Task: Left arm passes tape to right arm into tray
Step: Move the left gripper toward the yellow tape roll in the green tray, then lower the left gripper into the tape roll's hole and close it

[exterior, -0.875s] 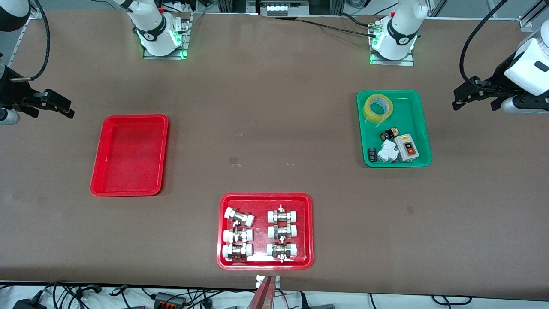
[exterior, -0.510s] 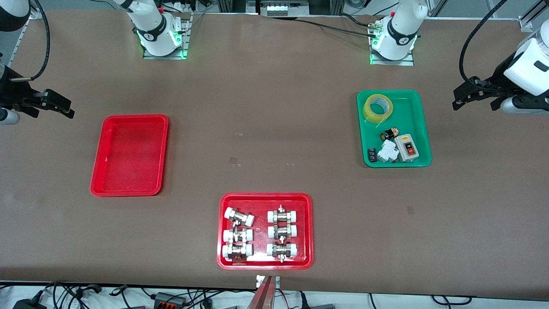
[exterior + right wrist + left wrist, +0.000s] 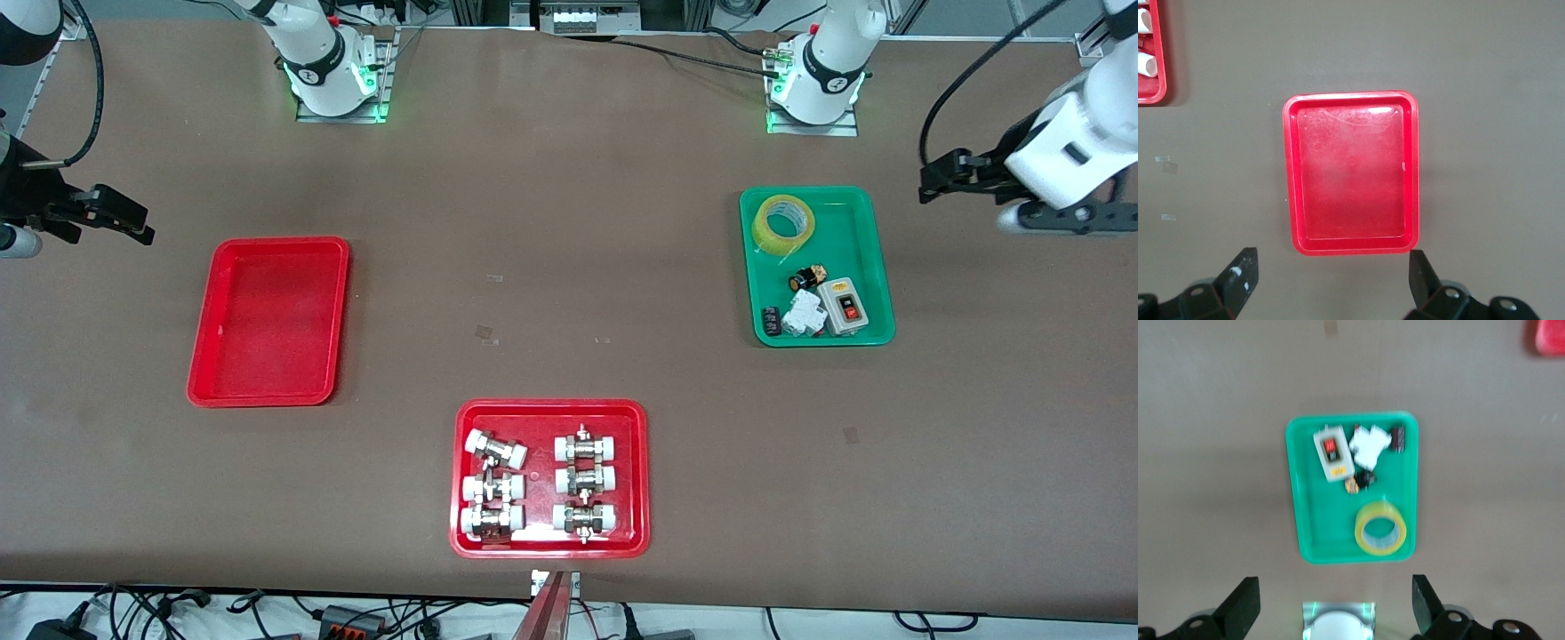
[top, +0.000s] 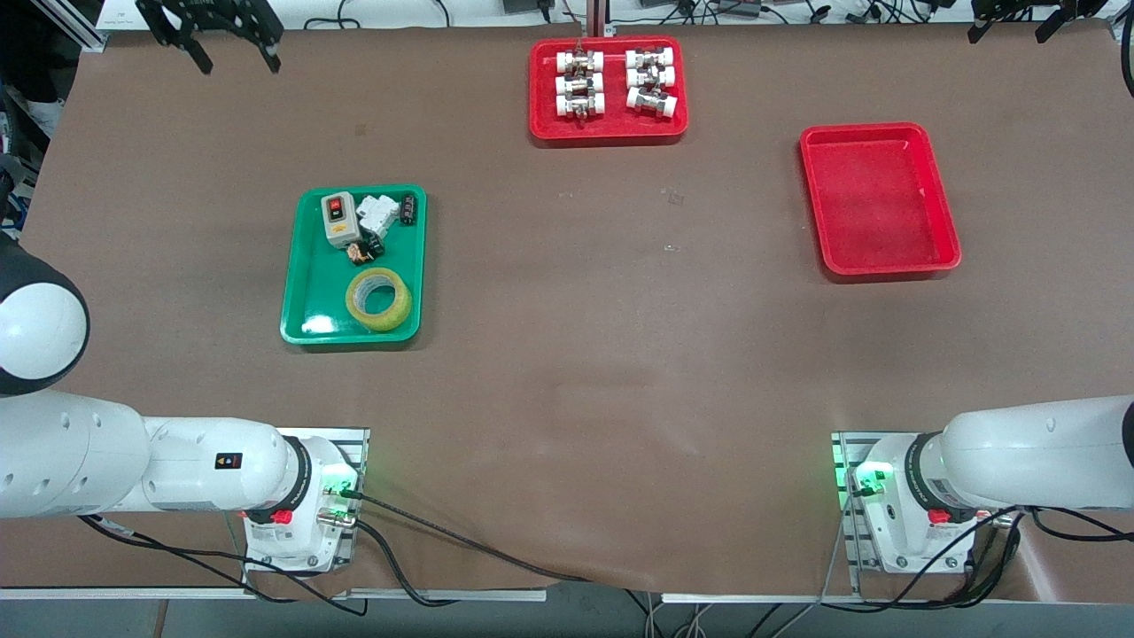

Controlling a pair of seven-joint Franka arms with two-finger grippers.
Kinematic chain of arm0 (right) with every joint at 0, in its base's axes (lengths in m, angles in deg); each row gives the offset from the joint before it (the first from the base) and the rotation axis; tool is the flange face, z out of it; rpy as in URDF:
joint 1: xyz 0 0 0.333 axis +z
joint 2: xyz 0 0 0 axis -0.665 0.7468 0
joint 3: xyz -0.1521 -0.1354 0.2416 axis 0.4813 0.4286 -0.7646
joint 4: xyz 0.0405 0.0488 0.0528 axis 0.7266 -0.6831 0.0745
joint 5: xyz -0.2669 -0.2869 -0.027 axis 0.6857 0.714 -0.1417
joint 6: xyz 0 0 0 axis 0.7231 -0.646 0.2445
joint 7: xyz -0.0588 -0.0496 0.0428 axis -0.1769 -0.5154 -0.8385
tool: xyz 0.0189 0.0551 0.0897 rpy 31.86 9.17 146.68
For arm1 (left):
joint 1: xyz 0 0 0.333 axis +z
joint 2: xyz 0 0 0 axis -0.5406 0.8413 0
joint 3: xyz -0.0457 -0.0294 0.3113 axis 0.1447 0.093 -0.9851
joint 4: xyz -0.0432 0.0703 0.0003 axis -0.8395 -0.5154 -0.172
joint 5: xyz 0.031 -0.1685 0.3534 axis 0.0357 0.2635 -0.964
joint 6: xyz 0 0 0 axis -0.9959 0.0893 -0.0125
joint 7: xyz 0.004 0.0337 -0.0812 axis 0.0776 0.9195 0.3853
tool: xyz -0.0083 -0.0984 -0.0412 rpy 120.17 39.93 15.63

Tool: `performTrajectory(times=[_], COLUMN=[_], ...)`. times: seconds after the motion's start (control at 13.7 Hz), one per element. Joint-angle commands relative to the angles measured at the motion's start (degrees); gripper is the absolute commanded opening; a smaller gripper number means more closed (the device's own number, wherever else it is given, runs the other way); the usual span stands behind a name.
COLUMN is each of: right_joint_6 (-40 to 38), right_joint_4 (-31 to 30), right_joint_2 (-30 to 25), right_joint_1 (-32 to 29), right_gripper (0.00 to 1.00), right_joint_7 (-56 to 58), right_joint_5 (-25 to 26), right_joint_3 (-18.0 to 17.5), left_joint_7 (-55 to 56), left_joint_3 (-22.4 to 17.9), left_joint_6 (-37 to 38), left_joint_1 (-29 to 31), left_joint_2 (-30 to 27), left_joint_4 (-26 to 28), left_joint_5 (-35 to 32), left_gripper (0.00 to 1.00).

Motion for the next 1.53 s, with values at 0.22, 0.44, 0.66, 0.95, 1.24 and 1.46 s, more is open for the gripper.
performTrajectory(times=[0.22, 0.44, 0.66, 0.95, 1.24, 1.46], right_joint_6=[-0.9, -0.5, -0.3, -0.6, -0.3, -0.4], right_joint_4=[1.0, 1.0, 1.8, 1.8, 1.8, 1.8], right_joint_2=[0.4, 0.5, 1.1, 1.2, 1.2, 1.3], right_joint_1=[-0.2, -0.3, -0.3, -0.4, -0.4, -0.5], right_gripper=[1.00, 1.00, 1.00, 1.00, 1.00, 1.00], right_joint_7=[-0.1, -0.1, -0.1, -0.1, -0.1, -0.1], right_joint_5=[0.0, 0.0, 0.1, 0.0, -0.1, -0.1], right_joint_3=[-0.3, -0.3, -0.3, -0.3, -0.3, -0.3], left_joint_7=[-0.4, -0.3, -0.3, -0.4, -0.4, -0.3], left_joint_3=[0.4, 0.4, 0.4, 0.4, 0.4, 0.4], left_joint_6=[-13.1, -27.1, -36.8, -39.2, -41.4, -41.4], left_joint_1=[0.0, 0.5, 0.9, 1.4, 1.5, 1.5], left_joint_2=[0.3, 0.6, 3.7, 6.7, 9.0, 9.4], left_joint_4=[22.7, 38.0, 45.9, 48.8, 48.8, 48.8], left_joint_5=[1.7, 5.0, 6.0, 9.2, 11.4, 12.8], left_gripper=[1.00, 1.00, 1.00, 1.00, 0.67, 0.29])
